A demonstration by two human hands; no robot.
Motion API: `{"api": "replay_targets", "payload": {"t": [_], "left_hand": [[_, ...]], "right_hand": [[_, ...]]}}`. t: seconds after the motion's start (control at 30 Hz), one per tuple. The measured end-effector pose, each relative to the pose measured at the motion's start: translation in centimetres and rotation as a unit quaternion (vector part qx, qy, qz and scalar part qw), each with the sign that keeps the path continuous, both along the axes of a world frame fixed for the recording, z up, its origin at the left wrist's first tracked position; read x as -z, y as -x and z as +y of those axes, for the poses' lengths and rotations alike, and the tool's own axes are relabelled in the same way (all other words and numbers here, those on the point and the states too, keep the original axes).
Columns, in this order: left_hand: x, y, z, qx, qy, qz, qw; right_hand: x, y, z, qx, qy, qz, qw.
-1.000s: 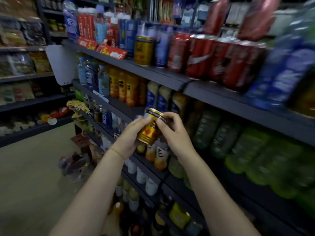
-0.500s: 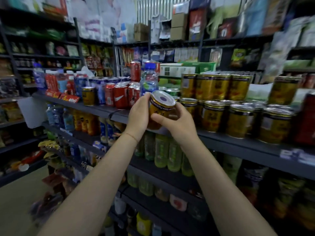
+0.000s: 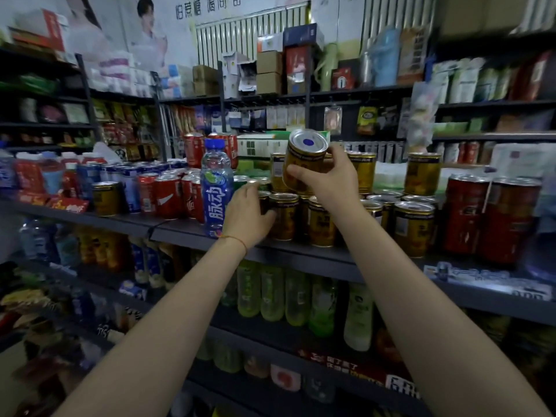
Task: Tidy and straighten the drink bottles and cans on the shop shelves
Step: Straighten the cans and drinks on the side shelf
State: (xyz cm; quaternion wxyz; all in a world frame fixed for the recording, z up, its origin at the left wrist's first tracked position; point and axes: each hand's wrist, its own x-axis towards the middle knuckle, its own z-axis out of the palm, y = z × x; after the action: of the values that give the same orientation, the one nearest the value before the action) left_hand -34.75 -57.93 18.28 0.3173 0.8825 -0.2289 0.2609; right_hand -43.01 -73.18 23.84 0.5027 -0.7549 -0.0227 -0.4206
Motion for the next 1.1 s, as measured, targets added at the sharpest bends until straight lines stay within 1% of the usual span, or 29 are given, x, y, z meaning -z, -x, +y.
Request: {"api": "replay_targets", "payload": {"t": [0.07, 0.13, 0.27, 0.37, 0.5, 0.6, 0.87, 1.1], "left_hand": [[0.6, -0.5, 0.4, -0.007, 0.025, 0.043, 0.999], [1.2, -0.8, 0.6, 0.002, 0.036, 0.063, 0.997], [2.3, -0.9, 1.1, -0.008, -0.004, 0.043, 0.999], [2.8, -1.2, 1.5, -0.002, -0.018, 0.033, 0.999], [3.4, -1.6, 1.8, 0.039, 0.014, 0.029, 0.999], [4.1, -1.6, 1.8, 0.054, 0.031, 0.030, 0.998], [4.6, -1.5, 1.5, 0.052, 0.042, 0.030, 0.997], [4.6, -2.1, 1.3, 0.054, 0.043, 0.032, 0.997]], "right_hand": [[0.3, -1.0, 0.5, 0.002, 0.010, -0.002, 1.000], [0.4, -2.0, 1.4, -0.003, 0.017, -0.001, 1.000], [0.0, -4.5, 4.2, -0.005, 0.063, 0.009, 0.998], [0.1, -6.8, 5.8, 0.017, 0.093, 0.028, 0.995], [0.5, -8.6, 6.4, 0.066, 0.084, 0.062, 0.992], [0.5, -9.1, 6.1, 0.079, 0.081, 0.079, 0.990], [0.2, -9.7, 7.2, 0.096, 0.120, 0.139, 0.978], [0.7, -9.3, 7.7, 0.143, 0.161, 0.156, 0.964]]}}
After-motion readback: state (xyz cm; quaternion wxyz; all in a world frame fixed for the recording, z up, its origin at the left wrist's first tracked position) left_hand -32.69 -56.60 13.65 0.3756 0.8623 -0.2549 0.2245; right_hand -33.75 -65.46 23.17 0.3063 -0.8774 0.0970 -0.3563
